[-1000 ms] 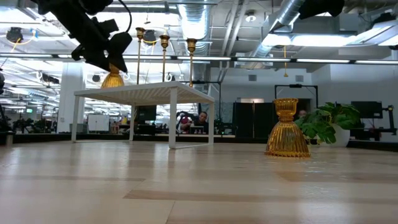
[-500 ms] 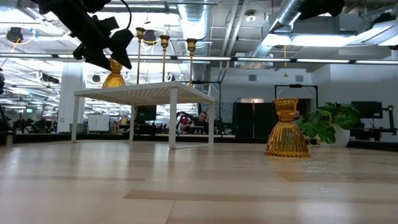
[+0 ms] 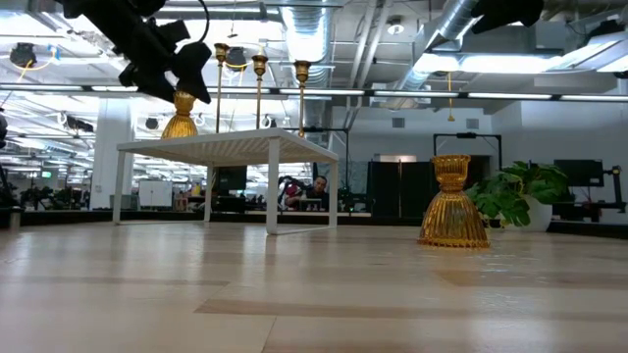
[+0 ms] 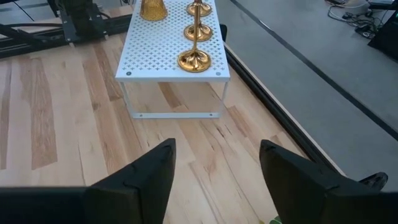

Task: Pick & Place candle stick holders
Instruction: Put the bottom left brown glass candle holder on the shelf

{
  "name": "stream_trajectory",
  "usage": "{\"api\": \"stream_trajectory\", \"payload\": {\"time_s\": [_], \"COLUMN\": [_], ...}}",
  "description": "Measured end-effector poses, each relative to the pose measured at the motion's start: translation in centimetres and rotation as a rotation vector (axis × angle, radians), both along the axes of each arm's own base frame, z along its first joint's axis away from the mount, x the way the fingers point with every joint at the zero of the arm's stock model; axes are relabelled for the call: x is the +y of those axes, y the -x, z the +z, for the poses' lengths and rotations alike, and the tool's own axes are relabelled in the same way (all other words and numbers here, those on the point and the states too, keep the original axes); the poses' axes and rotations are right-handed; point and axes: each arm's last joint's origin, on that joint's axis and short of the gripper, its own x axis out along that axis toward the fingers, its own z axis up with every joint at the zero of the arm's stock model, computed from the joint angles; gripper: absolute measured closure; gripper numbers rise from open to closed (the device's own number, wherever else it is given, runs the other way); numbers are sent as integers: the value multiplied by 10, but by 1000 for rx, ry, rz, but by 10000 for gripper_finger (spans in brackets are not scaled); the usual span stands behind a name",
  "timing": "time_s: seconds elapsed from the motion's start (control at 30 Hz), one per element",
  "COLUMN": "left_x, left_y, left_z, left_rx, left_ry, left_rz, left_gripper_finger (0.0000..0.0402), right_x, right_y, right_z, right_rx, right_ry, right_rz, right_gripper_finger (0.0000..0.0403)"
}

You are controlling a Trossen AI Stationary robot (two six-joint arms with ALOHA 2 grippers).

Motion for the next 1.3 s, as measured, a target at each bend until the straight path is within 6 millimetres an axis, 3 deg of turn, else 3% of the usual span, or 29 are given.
{"api": "stream_trajectory", "payload": {"time_s": [0.7, 1.3], "left_x": [-2, 0], "left_y": [6, 8], "left_z": [-12, -11], "left_rx": [149, 218], "left_ry": [44, -18], "left_rz": [13, 78], "left_gripper_finger": [82, 82], "right_x": [0, 0], "right_y": [-2, -2], "right_z": [3, 4], "right_rx": [-41, -48], "right_ry": [-2, -3], "right_rz": [1, 2], "right_gripper_finger": [196, 206]}}
